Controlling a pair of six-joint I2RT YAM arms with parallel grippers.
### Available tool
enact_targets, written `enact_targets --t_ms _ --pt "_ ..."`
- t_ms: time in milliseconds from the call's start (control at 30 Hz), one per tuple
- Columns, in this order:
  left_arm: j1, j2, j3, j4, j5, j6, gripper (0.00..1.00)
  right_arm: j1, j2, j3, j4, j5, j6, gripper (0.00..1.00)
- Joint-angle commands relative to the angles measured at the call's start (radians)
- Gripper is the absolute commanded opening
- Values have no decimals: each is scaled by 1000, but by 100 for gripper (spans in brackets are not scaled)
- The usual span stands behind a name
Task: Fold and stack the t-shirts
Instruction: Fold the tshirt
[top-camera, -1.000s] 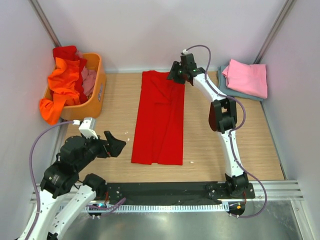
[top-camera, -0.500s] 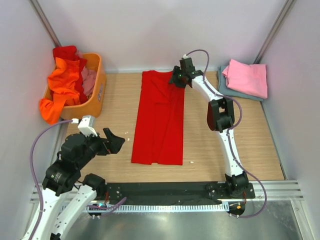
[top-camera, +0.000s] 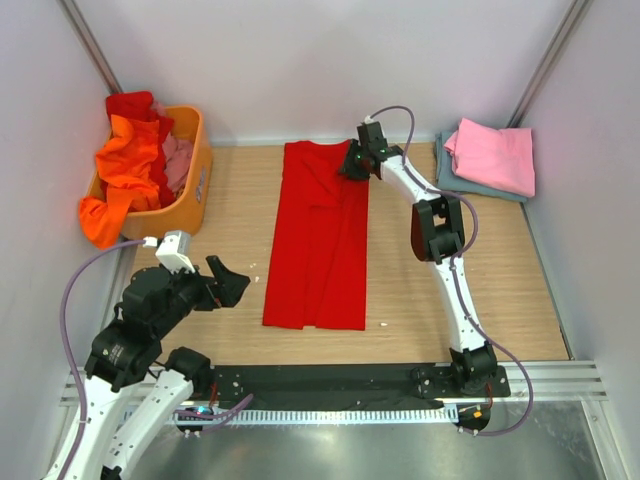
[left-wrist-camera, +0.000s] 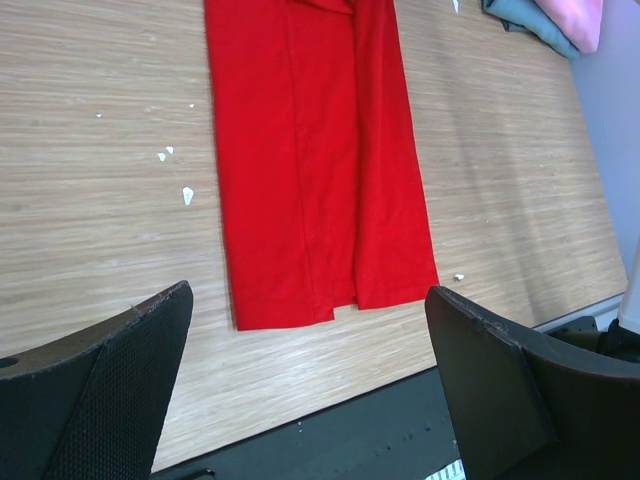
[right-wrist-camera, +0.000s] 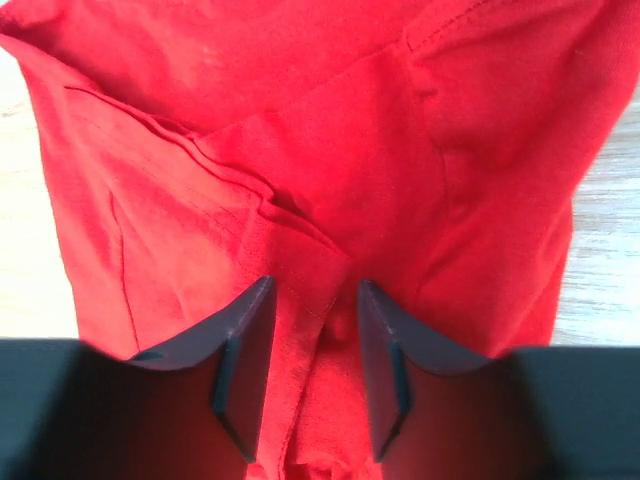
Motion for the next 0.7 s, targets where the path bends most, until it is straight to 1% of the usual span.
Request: enact_targets --t_ms 0,33,67,133,233,267,333,367,400,667 --pt "5 9 -3 37 1 -4 100 11 2 46 34 2 13 40" --pt "7 10 -3 37 -1 -4 100 12 3 48 35 2 13 36" --pt "5 12 -3 37 -2 -5 100 17 -1 49 37 3 13 29" --pt "5 18 -3 34 -11 -8 100 18 -5 52 38 6 10 27" --pt "5 32 0 26 -25 -13 100 22 -11 63 29 11 4 20" --pt "5 30 0 25 -22 -13 100 23 -13 72 22 9 2 14" --pt "5 29 0 26 -28 -13 100 29 -27 71 20 5 -1 12" --pt "5 27 0 25 -31 -14 100 34 -33 69 18 5 -4 7" --pt "5 27 0 22 -36 -16 100 41 -40 69 21 5 -5 5" --pt "5 29 0 18 -42 -22 100 123 -63 80 47 5 -19 5"
